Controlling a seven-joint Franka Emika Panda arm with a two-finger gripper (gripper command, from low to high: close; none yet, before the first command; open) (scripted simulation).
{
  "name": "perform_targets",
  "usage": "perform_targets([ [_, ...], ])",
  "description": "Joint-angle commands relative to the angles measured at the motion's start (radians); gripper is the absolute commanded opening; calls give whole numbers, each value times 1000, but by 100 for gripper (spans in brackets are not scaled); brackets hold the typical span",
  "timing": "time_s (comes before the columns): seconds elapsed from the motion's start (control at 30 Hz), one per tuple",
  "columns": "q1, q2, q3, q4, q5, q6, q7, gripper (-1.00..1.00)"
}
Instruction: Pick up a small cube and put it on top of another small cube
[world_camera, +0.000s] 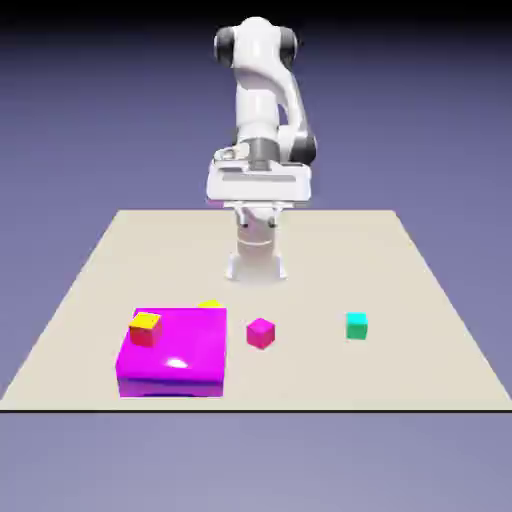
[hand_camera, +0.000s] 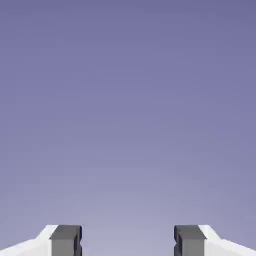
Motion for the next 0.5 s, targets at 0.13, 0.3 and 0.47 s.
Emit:
perform_targets([
  [0.13, 14, 181, 170, 47, -114, -129, -70, 0],
  [0.3, 28, 362, 340, 94, -227, -259, -140, 0],
  [0.47, 41, 544, 510, 142, -341, -388, -210, 0],
])
